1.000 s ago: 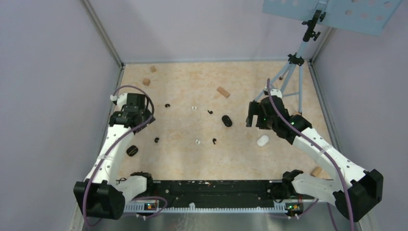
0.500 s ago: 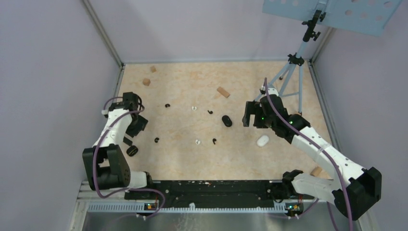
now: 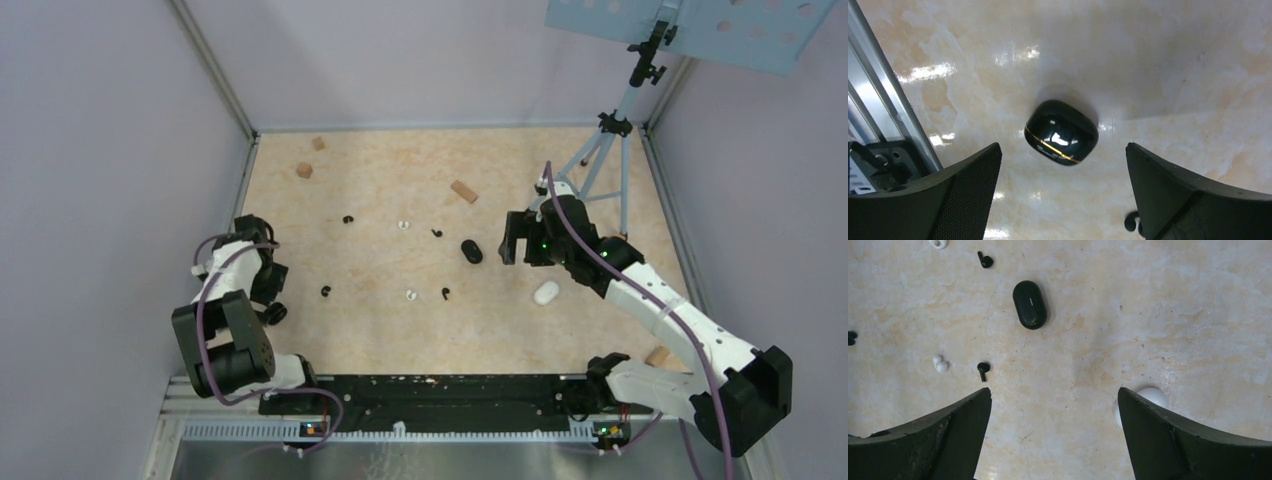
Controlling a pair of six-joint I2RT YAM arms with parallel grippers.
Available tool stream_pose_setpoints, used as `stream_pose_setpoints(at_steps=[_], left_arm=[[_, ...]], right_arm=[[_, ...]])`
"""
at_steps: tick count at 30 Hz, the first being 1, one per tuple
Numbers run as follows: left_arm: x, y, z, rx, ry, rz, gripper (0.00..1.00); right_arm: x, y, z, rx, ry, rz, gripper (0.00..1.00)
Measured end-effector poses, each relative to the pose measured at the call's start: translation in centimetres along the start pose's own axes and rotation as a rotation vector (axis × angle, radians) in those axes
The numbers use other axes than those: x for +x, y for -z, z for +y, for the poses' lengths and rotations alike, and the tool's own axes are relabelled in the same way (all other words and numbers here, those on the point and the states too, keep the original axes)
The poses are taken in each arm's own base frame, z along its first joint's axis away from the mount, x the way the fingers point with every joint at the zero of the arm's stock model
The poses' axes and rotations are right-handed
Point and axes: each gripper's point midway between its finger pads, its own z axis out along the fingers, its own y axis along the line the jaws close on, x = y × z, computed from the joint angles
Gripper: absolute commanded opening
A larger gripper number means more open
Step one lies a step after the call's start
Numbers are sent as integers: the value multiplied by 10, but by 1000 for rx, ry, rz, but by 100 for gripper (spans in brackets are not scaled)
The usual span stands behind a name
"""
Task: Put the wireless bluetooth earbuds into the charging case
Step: Move the charging case to the center of the board.
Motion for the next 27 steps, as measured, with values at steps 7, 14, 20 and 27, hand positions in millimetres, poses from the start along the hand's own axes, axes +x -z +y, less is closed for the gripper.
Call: stream_pose_setpoints(at_steps=[7,14,20,27], left_arm=[[-12,-23,6,-8,53,15,99],[-1,-31,-15,85,-41,77,99],[9,-27,-49,208,-179,108,99],[43,-7,-88,304,-463,92,99]], right_arm=[[1,-4,10,-43,-11,13,94],[-6,-1,23,-101,-39,4,94],[-18,1,34,-145,-75,-26,94],[-21,2,45,-195,-115,-26,94]])
